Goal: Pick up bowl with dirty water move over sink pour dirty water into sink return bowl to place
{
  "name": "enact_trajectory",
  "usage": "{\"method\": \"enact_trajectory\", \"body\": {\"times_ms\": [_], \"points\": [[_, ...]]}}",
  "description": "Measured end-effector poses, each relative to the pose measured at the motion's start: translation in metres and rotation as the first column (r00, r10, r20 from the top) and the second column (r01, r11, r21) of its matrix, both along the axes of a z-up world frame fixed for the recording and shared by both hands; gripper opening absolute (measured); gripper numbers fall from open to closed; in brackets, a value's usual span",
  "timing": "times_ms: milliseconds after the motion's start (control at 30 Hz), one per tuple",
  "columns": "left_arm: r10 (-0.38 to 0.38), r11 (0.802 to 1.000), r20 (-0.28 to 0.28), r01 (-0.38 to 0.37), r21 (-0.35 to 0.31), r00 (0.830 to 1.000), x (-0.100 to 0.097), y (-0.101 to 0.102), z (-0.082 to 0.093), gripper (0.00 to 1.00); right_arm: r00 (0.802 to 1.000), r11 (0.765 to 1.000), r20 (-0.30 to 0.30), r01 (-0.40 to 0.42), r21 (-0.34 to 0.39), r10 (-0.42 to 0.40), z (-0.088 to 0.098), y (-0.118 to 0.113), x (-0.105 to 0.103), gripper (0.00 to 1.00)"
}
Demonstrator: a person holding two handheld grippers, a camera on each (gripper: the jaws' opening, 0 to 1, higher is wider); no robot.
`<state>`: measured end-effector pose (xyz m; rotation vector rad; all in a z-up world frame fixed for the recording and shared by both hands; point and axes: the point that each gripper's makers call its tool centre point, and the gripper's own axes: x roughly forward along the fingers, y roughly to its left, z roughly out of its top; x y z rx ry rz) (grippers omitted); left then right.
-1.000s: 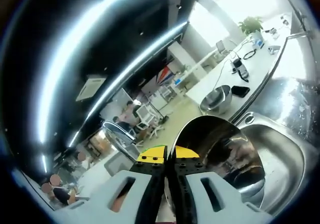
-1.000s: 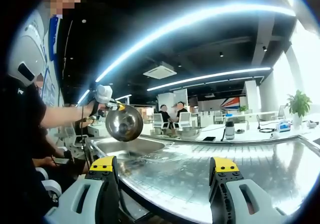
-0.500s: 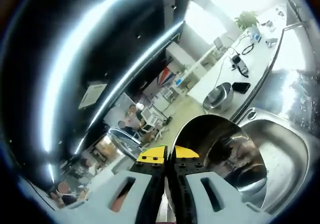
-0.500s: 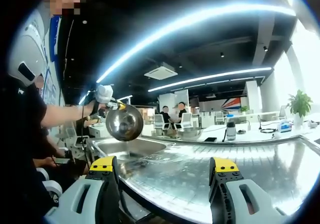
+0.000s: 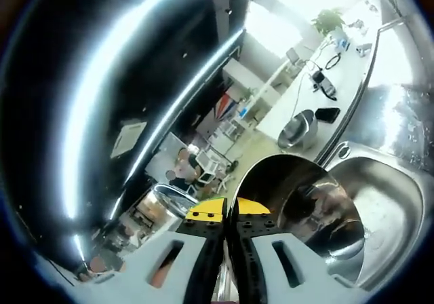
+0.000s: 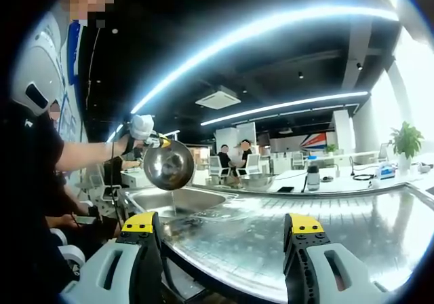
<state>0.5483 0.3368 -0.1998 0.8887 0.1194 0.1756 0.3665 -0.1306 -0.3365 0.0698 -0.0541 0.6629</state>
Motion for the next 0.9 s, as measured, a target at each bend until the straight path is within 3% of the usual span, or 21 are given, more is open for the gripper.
{"method": "enact_trajectory", "body": {"times_ms": [667, 900], "points": [[-0.007, 0.998, 0.007, 0.007, 0.064, 1.000, -0.005, -0.009, 0.012, 0.00, 1.000, 1.000, 0.005, 0.002, 0.016, -0.002, 0.001, -0.004, -0.004, 0.67], [-0.006, 0.993, 0.013, 0.004, 0.114, 1.000, -0.007, -0.012, 0.015, 0.00, 1.000, 1.000, 0.004, 0.003, 0.018, -0.003, -0.001, -0.005, -0.005, 0.67]]}}
